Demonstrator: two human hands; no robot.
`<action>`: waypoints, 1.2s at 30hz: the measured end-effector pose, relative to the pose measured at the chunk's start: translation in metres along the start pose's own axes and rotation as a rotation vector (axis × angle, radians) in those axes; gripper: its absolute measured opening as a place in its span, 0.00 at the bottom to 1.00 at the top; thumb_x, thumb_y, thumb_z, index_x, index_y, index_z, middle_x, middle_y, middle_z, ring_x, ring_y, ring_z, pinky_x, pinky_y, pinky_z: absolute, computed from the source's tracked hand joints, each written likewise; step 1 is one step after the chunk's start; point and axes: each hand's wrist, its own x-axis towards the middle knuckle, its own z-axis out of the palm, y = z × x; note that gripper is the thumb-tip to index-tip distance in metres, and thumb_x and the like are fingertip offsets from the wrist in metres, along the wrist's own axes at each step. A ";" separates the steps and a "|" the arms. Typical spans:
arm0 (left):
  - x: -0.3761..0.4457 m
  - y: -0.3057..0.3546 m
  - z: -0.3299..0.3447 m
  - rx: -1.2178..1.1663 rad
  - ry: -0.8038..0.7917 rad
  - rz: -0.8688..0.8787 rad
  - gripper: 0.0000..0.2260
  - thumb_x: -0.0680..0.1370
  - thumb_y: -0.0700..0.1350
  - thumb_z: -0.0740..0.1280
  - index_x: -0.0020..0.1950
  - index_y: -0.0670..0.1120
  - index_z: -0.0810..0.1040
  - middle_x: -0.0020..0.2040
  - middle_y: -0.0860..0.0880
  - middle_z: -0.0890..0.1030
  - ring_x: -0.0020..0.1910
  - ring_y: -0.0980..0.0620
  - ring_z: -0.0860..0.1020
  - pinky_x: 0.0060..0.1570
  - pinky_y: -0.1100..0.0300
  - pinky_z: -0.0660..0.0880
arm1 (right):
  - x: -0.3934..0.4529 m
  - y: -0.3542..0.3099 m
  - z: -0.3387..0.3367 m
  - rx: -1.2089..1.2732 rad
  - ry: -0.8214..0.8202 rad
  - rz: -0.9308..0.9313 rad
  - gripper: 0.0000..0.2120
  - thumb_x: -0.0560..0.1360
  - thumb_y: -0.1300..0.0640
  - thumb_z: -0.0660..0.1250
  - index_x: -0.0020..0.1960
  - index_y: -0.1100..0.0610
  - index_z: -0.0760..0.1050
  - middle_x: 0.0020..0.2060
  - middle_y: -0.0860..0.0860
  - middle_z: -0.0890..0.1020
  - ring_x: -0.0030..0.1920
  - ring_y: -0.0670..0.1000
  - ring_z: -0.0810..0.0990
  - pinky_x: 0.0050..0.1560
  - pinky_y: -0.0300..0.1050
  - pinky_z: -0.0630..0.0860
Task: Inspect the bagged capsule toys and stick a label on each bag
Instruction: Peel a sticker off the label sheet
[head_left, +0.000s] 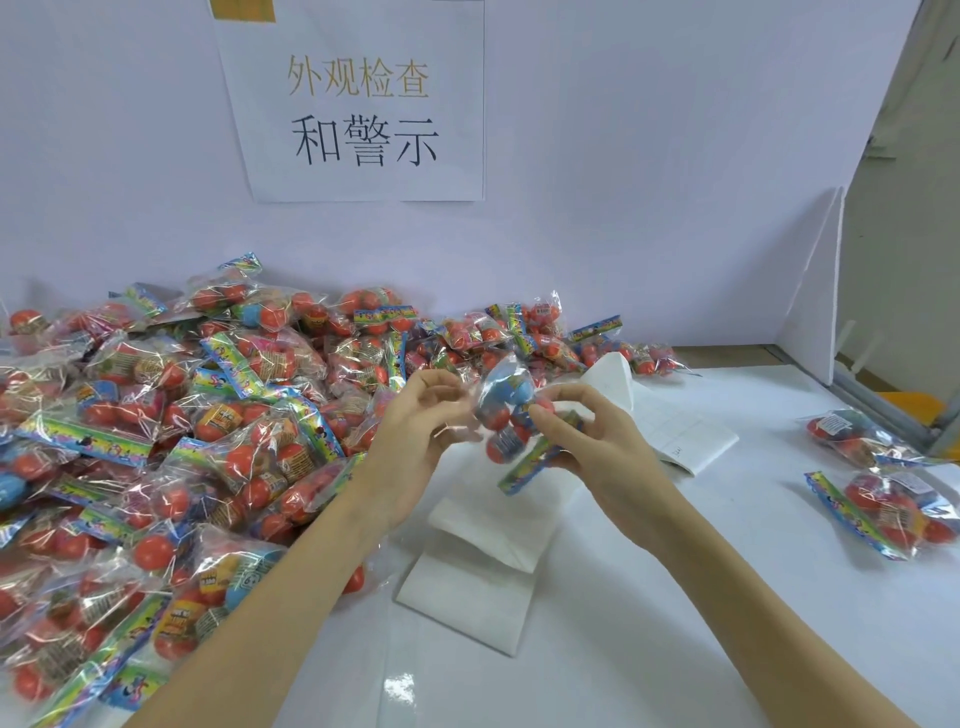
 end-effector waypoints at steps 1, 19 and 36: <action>0.000 0.000 0.001 -0.002 -0.032 -0.020 0.16 0.73 0.39 0.71 0.60 0.40 0.78 0.53 0.43 0.81 0.48 0.47 0.81 0.47 0.55 0.80 | 0.000 0.000 -0.001 -0.002 -0.003 -0.008 0.20 0.71 0.47 0.76 0.59 0.56 0.79 0.48 0.56 0.86 0.52 0.56 0.84 0.60 0.59 0.80; -0.008 -0.001 0.008 0.318 0.026 0.150 0.08 0.77 0.48 0.73 0.50 0.45 0.88 0.50 0.47 0.87 0.52 0.49 0.84 0.56 0.59 0.79 | -0.003 -0.002 0.002 0.029 0.124 -0.143 0.12 0.83 0.52 0.66 0.58 0.53 0.87 0.51 0.54 0.88 0.52 0.48 0.86 0.56 0.43 0.80; -0.005 0.000 0.003 0.154 0.154 0.132 0.06 0.80 0.43 0.72 0.50 0.45 0.89 0.49 0.41 0.87 0.44 0.44 0.86 0.40 0.60 0.82 | -0.003 -0.009 -0.004 0.067 -0.011 0.042 0.22 0.75 0.48 0.73 0.63 0.61 0.78 0.50 0.60 0.88 0.49 0.59 0.88 0.47 0.45 0.83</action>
